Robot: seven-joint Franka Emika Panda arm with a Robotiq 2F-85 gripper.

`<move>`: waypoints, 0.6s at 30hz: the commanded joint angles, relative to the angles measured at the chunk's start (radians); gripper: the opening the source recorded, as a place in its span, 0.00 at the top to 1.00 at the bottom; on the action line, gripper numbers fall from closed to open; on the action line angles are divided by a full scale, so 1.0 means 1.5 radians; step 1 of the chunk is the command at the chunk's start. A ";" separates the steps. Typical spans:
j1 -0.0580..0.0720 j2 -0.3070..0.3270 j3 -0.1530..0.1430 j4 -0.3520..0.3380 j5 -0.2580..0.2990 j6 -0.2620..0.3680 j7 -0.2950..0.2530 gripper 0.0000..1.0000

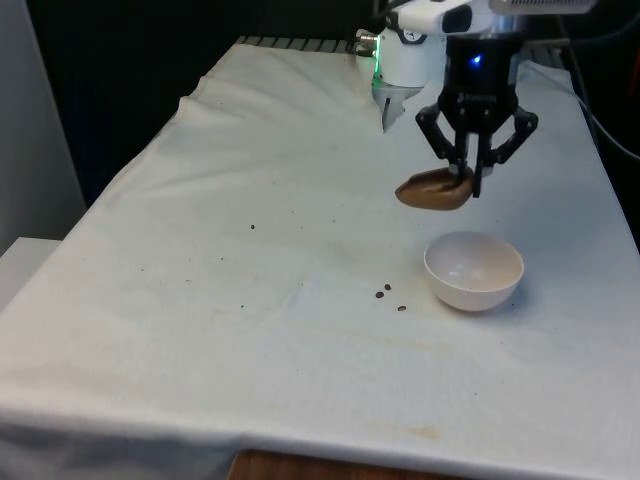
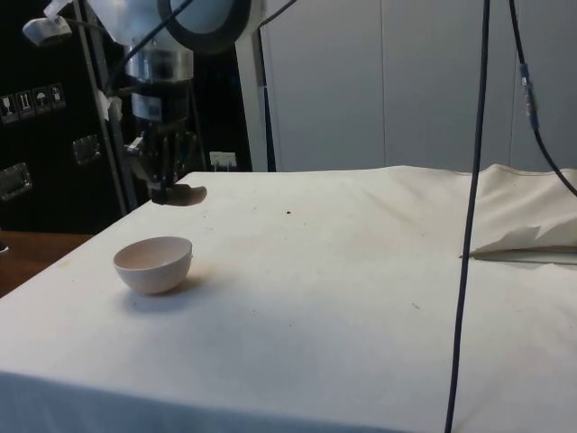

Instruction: Pour the coffee beans from the cup into the bowl.

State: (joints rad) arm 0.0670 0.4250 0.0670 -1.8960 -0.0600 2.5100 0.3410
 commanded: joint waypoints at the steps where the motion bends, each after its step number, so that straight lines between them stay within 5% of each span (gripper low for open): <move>1: -0.005 0.005 0.010 0.005 0.017 0.007 -0.008 0.97; 10: 0.000 0.016 0.015 0.019 0.025 0.005 -0.001 0.97; 18: -0.002 0.037 0.041 0.045 0.036 0.010 0.017 0.97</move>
State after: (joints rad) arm 0.0670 0.4760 0.1200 -1.8330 -0.0210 2.5180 0.3680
